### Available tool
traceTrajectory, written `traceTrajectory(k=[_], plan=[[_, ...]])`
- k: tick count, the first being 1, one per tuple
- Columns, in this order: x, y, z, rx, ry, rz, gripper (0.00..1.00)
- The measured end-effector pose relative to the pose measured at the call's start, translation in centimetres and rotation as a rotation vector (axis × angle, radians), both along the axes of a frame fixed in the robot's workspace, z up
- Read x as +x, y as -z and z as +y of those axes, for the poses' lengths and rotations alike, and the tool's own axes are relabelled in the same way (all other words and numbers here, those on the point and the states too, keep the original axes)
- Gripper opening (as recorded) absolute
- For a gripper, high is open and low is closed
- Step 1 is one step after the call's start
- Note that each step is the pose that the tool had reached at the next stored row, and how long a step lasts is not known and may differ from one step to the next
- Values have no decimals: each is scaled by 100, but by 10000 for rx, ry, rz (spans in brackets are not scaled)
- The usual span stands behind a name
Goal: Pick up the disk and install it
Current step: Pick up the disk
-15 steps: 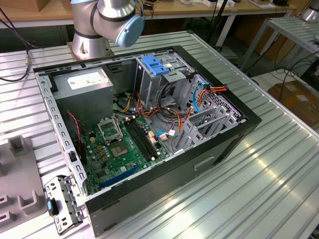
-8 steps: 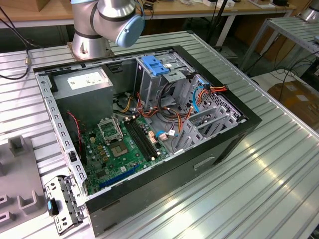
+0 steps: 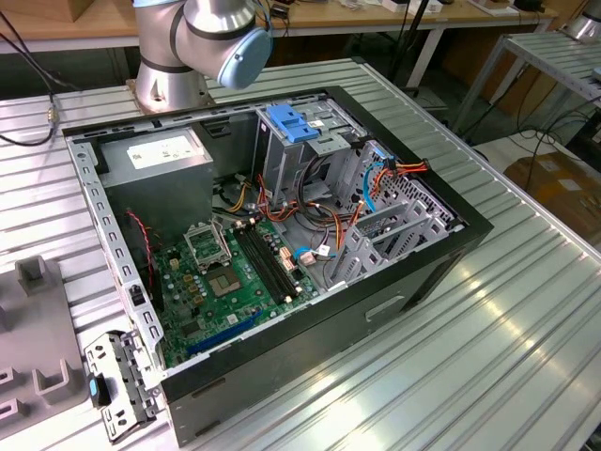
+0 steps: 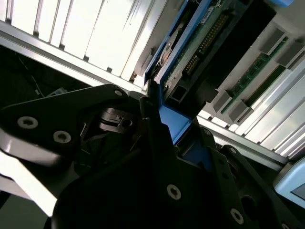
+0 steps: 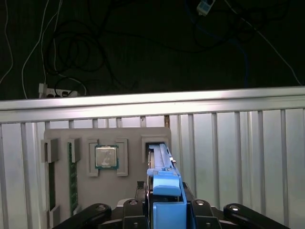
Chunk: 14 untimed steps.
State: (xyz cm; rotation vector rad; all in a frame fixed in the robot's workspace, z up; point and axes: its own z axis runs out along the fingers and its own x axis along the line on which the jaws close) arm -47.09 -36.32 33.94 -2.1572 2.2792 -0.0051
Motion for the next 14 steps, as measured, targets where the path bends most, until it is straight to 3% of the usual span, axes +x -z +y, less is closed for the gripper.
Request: traceTrajectory(k=[8, 14], plan=[[0, -171, 0, 1, 0, -1, 37], [0, -263, 0, 0, 0, -1, 37]])
